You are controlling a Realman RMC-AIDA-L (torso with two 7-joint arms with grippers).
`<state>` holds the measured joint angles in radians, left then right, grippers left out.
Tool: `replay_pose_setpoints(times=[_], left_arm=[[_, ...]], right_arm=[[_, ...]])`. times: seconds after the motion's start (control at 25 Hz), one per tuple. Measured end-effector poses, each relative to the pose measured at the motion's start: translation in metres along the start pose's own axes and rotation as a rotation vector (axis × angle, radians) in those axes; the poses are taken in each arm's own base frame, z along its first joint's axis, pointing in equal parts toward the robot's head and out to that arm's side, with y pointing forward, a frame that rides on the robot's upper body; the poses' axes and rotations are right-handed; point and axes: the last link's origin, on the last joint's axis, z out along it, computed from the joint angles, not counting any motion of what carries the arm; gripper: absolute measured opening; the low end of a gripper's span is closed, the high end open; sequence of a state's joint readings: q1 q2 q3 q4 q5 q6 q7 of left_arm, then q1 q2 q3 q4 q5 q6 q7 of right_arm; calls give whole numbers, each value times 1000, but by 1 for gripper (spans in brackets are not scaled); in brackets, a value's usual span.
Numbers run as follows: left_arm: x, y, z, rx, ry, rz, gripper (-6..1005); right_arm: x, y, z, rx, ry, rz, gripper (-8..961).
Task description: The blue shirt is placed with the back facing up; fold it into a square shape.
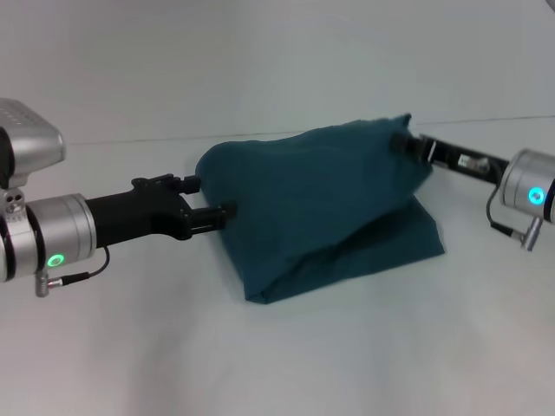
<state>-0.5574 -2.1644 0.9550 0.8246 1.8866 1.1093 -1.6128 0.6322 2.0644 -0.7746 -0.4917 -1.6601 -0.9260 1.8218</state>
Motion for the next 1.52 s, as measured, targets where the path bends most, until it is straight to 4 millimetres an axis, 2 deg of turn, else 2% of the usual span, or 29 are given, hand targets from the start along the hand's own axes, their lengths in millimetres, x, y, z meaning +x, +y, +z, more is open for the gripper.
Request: replay_pose_setpoints(times=[0.16,0.2,0.44,0.56,0.76,0.92,1.08,1.16,1.28,1.52], left_arm=[[-2,0,3,2,-7,-11,788],[-2,0,3,2,-8,-13,789],[-4,-1,5,9,-13,-22,789],[-7,-2,6,18,-17,-29,789],[-8,-3,7,24,-21,-34,789],[-6,-4,6,30,-16,-32,789],[-5,-6,7,45,-13,-31,790],[-5,-7,8,50,-15,-32,790],[-7,-6,8,51,-15,-44,790],[-8,-6,8,46,-2,-80,790]], right_arm=[[17,-17,-3,89,30,25,13],[23,-27,-8,138,33,39,13],[36,-45,-23,211,28,57,12],[36,-50,-29,226,-5,51,21],[23,-56,-37,243,-98,38,67],[8,-58,-46,233,-188,30,251],[-6,-53,-53,170,-208,-16,442],[-9,-47,-51,128,-186,-51,538],[-9,-36,-41,76,-120,-112,738],[2,-18,-21,19,30,-278,597]])
